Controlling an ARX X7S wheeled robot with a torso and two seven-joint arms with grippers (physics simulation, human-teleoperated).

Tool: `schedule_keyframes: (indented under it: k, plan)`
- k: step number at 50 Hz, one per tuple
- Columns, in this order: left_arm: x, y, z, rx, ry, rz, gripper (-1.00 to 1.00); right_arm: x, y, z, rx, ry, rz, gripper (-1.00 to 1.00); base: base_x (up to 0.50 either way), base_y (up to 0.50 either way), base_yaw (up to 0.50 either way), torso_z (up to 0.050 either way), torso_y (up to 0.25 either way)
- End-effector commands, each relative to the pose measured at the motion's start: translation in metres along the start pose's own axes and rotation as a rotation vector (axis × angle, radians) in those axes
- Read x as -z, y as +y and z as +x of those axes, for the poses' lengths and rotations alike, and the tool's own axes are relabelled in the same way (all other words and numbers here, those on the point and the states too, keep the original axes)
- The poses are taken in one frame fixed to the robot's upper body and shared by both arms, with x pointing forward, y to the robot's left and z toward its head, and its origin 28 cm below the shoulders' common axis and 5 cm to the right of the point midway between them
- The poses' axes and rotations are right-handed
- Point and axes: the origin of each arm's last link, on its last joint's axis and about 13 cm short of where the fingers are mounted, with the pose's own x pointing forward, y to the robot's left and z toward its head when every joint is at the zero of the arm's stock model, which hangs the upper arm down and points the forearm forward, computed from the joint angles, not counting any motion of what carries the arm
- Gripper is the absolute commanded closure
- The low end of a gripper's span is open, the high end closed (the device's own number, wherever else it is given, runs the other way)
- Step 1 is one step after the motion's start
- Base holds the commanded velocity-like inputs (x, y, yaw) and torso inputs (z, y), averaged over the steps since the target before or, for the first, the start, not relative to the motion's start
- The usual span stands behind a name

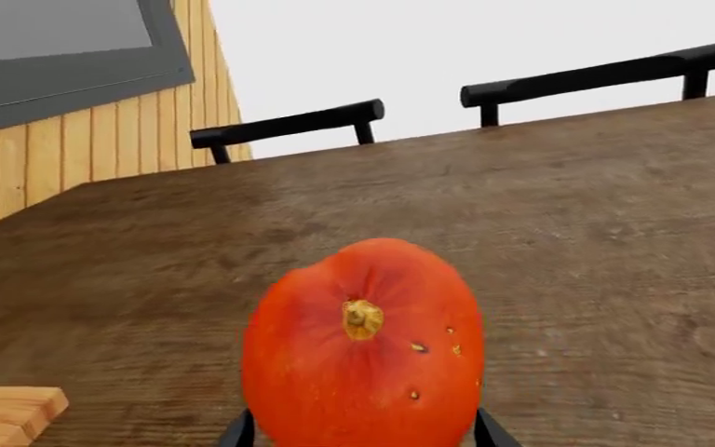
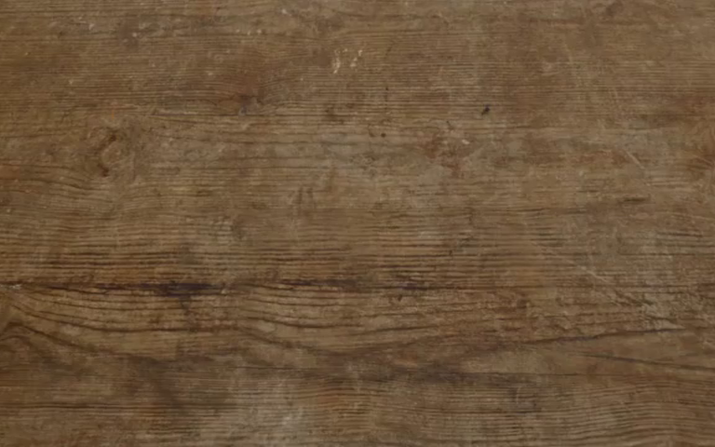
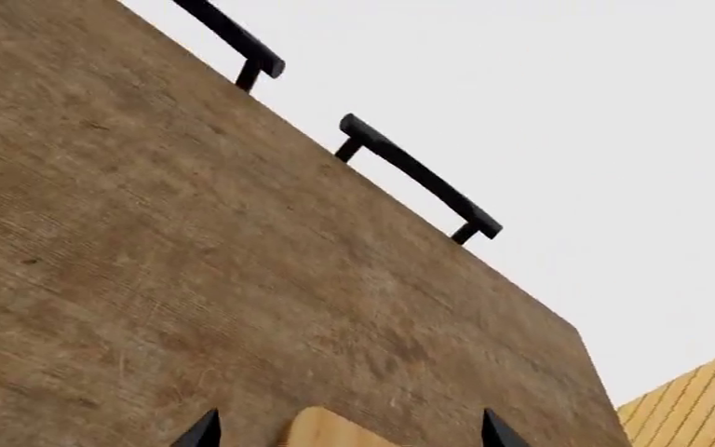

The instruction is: Place the squash and the zucchini on separate cutting boards.

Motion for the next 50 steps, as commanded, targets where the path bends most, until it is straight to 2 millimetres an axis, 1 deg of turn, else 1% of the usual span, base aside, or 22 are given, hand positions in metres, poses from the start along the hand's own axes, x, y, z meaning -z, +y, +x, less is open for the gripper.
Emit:
schedule_keyframes:
  k: [1,3,8,12,13,14,15,16,17,19,22,24,28,32,35,38,43,44,45,46,48,50]
  plan:
    - [-0.036,0.042,0.012,-0.138,0.047,0.021,1.00,-0.013,0.041,-0.011,-0.048,-0.171,0.192,-1.00,0.00,0.00,0.00,0.000,0.000]
    - [-0.073,0.055,0.027,-0.162,-0.003,0.012,1.00,-0.012,0.046,-0.010,-0.061,-0.171,0.190,-1.00,0.00,0.00,0.00,0.000,0.000]
    - [-0.075,0.063,0.021,-0.181,0.002,0.004,1.00,-0.011,0.051,-0.008,-0.086,-0.183,0.197,-1.00,0.00,0.00,0.00,0.000,0.000]
    - [-0.059,0.067,0.015,-0.208,0.070,-0.010,1.00,-0.012,0.053,-0.011,-0.097,-0.186,0.178,-1.00,0.00,0.00,0.00,0.000,0.000]
    - [-0.068,0.078,0.036,-0.224,0.178,-0.005,1.00,-0.012,0.053,-0.010,-0.099,-0.191,0.181,-1.00,0.00,0.00,0.00,0.000,0.000]
    - [-0.087,0.084,0.046,-0.246,0.110,-0.033,1.00,-0.012,0.053,-0.010,-0.099,-0.190,0.180,-1.00,0.00,0.00,0.00,0.000,0.000]
    - [-0.083,0.093,0.057,-0.283,0.153,0.004,1.00,-0.012,0.054,-0.010,-0.100,-0.193,0.183,-1.00,0.00,0.00,0.00,0.000,0.000]
    - [-0.080,0.097,0.064,-0.263,0.093,-0.048,1.00,-0.012,0.054,-0.010,-0.104,-0.194,0.193,-1.00,0.00,0.00,0.00,0.000,0.000]
    - [-0.079,0.103,0.072,-0.300,0.116,-0.036,1.00,-0.013,0.056,-0.011,-0.104,-0.198,0.204,-1.00,0.00,0.00,0.00,0.000,0.020]
    - [-0.078,0.112,0.079,-0.333,0.145,-0.055,1.00,-0.012,0.059,-0.010,-0.108,-0.198,0.211,-1.00,0.00,0.00,0.00,0.000,0.000]
    - [-0.069,0.125,0.088,-0.378,0.185,-0.047,1.00,-0.011,0.062,-0.009,-0.121,-0.197,0.214,-1.00,0.00,0.00,0.00,0.000,0.000]
    - [-0.071,0.129,0.091,-0.412,0.173,-0.009,1.00,-0.011,0.063,-0.009,-0.121,-0.196,0.220,-1.00,0.00,0.00,0.00,0.000,0.000]
    - [-0.082,0.138,0.106,-0.449,0.181,-0.016,1.00,-0.012,0.064,-0.010,-0.125,-0.199,0.239,-1.00,0.00,0.00,0.00,0.004,0.000]
    - [-0.085,0.145,0.113,-0.477,0.197,-0.007,1.00,-0.016,0.060,-0.014,-0.118,-0.214,0.245,-1.00,0.00,0.00,0.00,0.000,0.000]
    - [-0.078,0.147,0.118,-0.482,0.241,-0.021,1.00,-0.018,0.060,-0.017,-0.111,-0.221,0.242,-1.00,0.00,0.00,0.00,0.000,0.000]
    - [-0.071,0.155,0.122,-0.530,0.280,-0.012,1.00,-0.018,0.060,-0.019,-0.113,-0.218,0.242,-1.00,0.00,0.00,0.00,0.000,0.000]
    - [-0.059,0.170,0.120,-0.599,0.333,-0.018,1.00,-0.018,0.062,-0.019,-0.113,-0.220,0.247,-1.00,0.00,0.00,0.00,0.000,0.000]
    - [-0.055,0.171,0.120,-0.580,0.361,-0.112,1.00,-0.017,0.063,-0.018,-0.115,-0.217,0.251,-1.00,0.00,0.00,0.00,0.000,0.000]
    - [-0.048,0.173,0.121,-0.580,0.402,-0.123,1.00,-0.017,0.064,-0.017,-0.129,-0.214,0.270,-1.00,0.00,0.00,0.00,0.000,0.000]
    - [-0.046,0.176,0.121,-0.616,0.389,-0.032,1.00,-0.017,0.064,-0.016,-0.128,-0.216,0.275,-1.00,0.00,0.00,0.00,0.000,0.000]
    - [-0.044,0.181,0.122,-0.626,0.401,-0.051,1.00,-0.017,0.064,-0.017,-0.123,-0.217,0.270,-1.00,0.00,0.00,0.00,0.000,0.000]
    - [-0.041,0.185,0.124,-0.640,0.416,-0.015,1.00,-0.018,0.063,-0.018,-0.123,-0.216,0.269,-1.00,0.00,0.00,0.00,0.000,0.000]
